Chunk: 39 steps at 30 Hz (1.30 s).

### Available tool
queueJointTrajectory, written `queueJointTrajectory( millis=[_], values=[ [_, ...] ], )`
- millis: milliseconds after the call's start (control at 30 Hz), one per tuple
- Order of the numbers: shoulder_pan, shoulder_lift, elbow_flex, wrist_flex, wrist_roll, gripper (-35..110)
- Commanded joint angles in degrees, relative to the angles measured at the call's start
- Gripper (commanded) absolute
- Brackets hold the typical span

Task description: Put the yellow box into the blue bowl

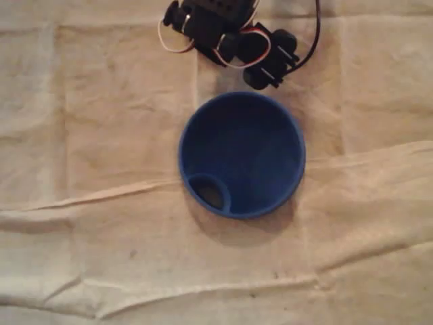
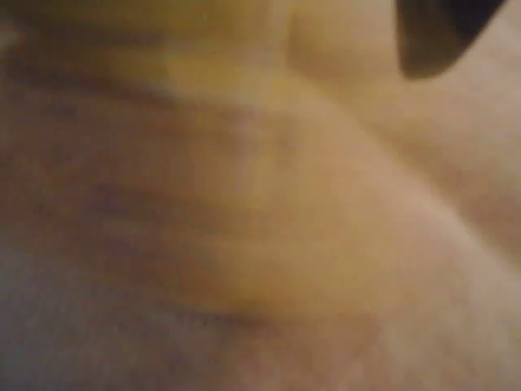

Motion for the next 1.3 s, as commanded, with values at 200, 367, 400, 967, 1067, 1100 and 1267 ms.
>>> queueJointTrajectory(
  millis=[200, 367, 400, 967, 1067, 1100, 1267],
  values=[
    [0.3, 2.8, -2.9, 0.4, -0.5, 0],
    [-0.1, 11.9, -2.8, 0.4, -0.7, 0],
    [-0.2, 14.1, -2.6, 0.4, -0.7, 0],
    [-0.3, 30.0, -3.0, 4.2, 0.0, 0],
    [-1.8, 29.9, -3.1, 4.1, 0.0, 0],
    [-3.2, 29.9, -3.1, 4.1, 0.0, 0],
    [-8.6, 30.1, -5.7, 4.1, 0.1, 0]
  ],
)
